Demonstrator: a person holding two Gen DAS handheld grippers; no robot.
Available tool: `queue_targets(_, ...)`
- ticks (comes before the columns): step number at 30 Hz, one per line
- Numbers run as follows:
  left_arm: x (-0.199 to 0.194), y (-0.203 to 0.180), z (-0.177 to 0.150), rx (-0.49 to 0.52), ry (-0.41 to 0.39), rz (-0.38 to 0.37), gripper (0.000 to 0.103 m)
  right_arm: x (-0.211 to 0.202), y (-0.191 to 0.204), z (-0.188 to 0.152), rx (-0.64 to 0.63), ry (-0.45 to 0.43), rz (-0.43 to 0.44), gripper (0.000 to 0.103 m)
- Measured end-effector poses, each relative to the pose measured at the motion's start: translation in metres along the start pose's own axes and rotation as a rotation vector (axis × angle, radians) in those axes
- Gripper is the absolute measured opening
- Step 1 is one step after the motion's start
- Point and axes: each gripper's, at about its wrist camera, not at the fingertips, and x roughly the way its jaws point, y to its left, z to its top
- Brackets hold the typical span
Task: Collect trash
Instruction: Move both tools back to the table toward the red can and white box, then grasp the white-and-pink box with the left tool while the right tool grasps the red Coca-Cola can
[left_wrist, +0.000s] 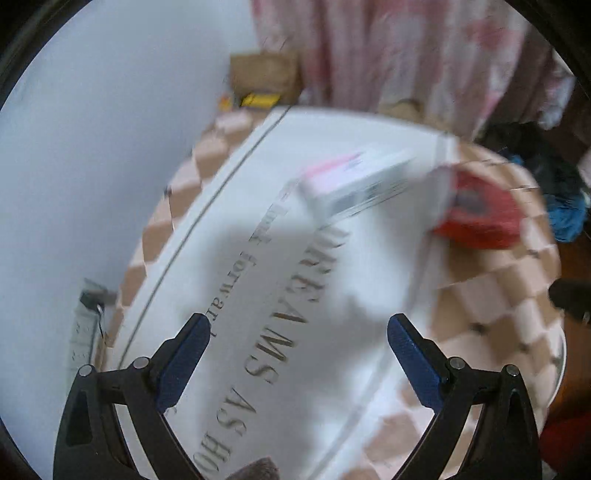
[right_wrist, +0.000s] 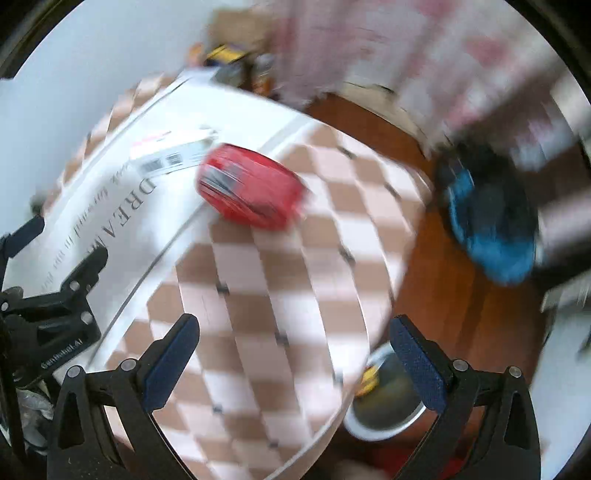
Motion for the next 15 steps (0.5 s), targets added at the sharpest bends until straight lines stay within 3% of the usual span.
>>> queue_targets(4, 0.034, 0.017, 0.005, -0.016, 0.042, -0.004, 0.098, 0.037, 0.031, 0.057, -0.255, 0.039, -0.109, 0.103)
queue_targets(8, 0.053, 0.027, 0.013, -0.030, 0.060, -0.017, 0.098, 0.067, 0.041, 0.085, -0.358, 0.105, -0.099, 0.103)
queue_targets(11, 0.056, 0.031, 0.015, -0.030, 0.062, -0.024, 0.098, 0.091, 0.045, 0.097, -0.397, 0.167, -0.070, 0.103)
queue_targets(15, 0.044, 0.030, 0.018, 0.006, 0.033, -0.017, 0.098, 0.114, 0.039, 0.104, -0.350, 0.230, -0.008, 0.102)
